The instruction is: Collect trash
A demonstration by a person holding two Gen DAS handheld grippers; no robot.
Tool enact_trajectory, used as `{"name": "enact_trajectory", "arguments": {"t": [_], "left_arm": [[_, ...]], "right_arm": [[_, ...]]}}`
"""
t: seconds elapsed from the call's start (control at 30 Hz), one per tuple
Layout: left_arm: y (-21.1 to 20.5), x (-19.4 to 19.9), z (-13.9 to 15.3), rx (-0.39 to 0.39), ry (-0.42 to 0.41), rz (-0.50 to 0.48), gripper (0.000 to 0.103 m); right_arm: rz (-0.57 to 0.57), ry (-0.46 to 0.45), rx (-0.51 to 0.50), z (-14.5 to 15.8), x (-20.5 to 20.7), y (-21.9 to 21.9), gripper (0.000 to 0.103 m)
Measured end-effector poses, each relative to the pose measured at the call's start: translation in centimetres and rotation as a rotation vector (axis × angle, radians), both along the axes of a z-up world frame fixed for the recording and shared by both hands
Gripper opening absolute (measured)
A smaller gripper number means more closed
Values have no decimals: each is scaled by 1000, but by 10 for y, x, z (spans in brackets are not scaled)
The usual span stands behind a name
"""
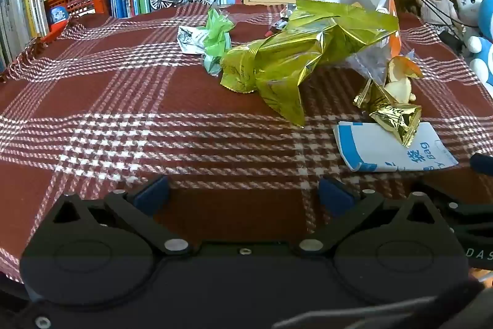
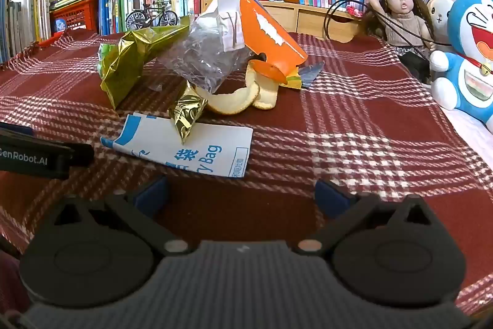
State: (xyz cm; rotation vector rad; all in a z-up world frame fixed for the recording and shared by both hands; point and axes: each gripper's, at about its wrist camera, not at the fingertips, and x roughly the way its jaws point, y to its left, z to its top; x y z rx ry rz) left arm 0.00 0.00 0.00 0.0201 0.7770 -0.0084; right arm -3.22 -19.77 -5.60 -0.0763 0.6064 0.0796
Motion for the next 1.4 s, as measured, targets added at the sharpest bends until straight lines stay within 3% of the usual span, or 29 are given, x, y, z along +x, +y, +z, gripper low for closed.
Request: {"name": "enact_trajectory", "arguments": {"t": [1.4], "left_arm": [[0, -1, -1, 1, 4, 8, 103]], "right_arm": [[-2, -23, 9, -1, -2, -1, 103]]}}
